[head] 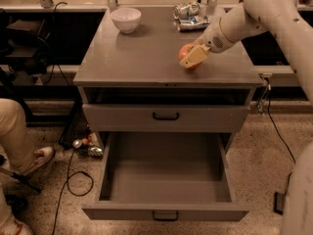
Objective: Pick apple from middle drawer and place on counter
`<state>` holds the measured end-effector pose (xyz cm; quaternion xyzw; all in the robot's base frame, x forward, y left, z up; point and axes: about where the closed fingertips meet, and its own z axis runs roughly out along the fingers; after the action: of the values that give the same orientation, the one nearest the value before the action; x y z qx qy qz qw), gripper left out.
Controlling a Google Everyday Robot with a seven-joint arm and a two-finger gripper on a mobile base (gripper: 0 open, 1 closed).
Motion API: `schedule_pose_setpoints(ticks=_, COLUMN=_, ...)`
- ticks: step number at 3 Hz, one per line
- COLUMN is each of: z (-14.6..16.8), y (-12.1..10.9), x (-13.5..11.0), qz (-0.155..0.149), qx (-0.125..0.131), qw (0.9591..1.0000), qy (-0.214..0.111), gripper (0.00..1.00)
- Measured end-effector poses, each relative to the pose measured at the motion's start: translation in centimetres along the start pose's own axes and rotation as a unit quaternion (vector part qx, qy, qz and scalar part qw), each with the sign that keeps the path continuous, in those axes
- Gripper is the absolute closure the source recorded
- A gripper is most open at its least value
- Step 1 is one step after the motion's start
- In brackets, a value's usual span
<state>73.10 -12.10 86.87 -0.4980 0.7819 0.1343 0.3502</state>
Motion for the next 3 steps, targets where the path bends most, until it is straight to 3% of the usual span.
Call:
schedule_pose_setpoints(ticks=2, z=2.2, y=-0.7, x=0.7, qz=0.016, qx=-0.029, qw=0.9992, qy=0.024, gripper=1.0)
schedule_pose_setpoints(ticks=3, z=2.3, y=-0.7, x=0.8, qz=0.018, qx=-0.033, qw=0.999, qy=0.025, gripper=0.82)
